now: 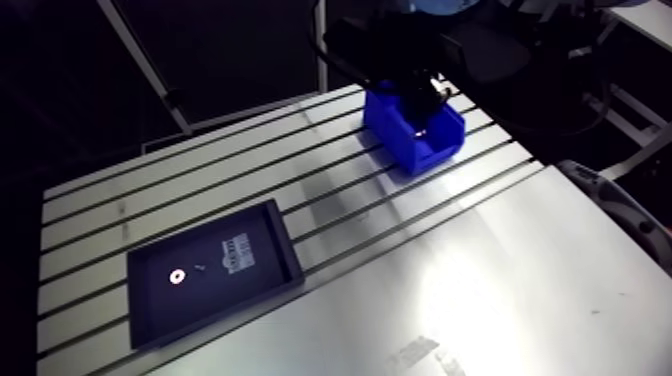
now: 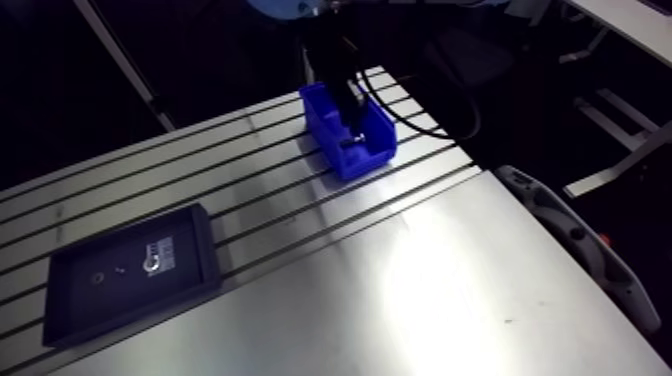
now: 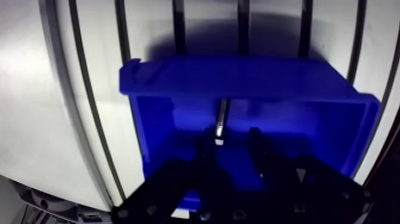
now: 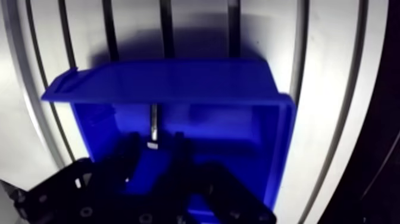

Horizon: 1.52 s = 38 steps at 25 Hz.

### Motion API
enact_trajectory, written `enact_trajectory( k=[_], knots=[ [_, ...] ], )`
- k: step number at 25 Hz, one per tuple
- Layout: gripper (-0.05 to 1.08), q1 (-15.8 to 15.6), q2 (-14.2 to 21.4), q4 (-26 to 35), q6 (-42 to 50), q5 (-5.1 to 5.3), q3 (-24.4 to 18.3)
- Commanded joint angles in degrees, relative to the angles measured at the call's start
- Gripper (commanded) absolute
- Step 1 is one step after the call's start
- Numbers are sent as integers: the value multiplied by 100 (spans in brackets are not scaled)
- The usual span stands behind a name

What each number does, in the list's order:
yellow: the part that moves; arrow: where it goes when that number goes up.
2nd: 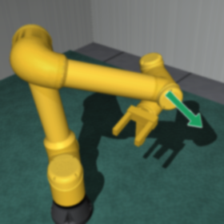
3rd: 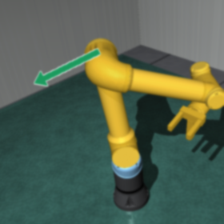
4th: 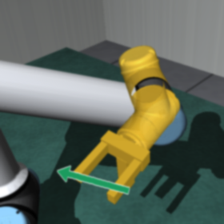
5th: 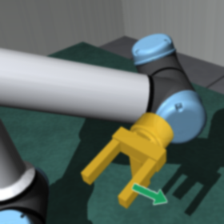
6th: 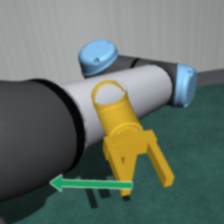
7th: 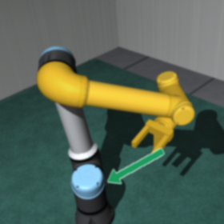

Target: Pick up the M10 bolt from the tray and put it into the blue bin.

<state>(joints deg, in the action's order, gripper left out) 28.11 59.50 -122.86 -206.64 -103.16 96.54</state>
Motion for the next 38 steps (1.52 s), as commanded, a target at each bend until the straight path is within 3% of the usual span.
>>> enact_trajectory(
  k=[1,5,9,12,14,17,19,23,26,32,35,38],
  knots=[
    [1,28,865,908,-59,1,-298],
    [1,-7,1296,2104,337,160,-861],
    [1,-209,1375,2807,2121,344,-1265],
    [1,-297,1419,2833,3800,749,-1467],
    [1,-455,1401,2842,5137,933,-1670],
    [1,-552,1358,2842,6824,995,-1951],
    [1,-622,1349,2851,7800,1092,-2092],
    [1,-737,1375,2860,8961,1206,-2223],
    [1,-763,1428,2983,9787,1206,-2267],
    [1,-1123,1815,3660,10350,1250,-2232],
    [1,-1185,2158,4091,10367,1496,-2135],
    [1,-1185,2421,4258,10367,1540,-1995]
  ],
)
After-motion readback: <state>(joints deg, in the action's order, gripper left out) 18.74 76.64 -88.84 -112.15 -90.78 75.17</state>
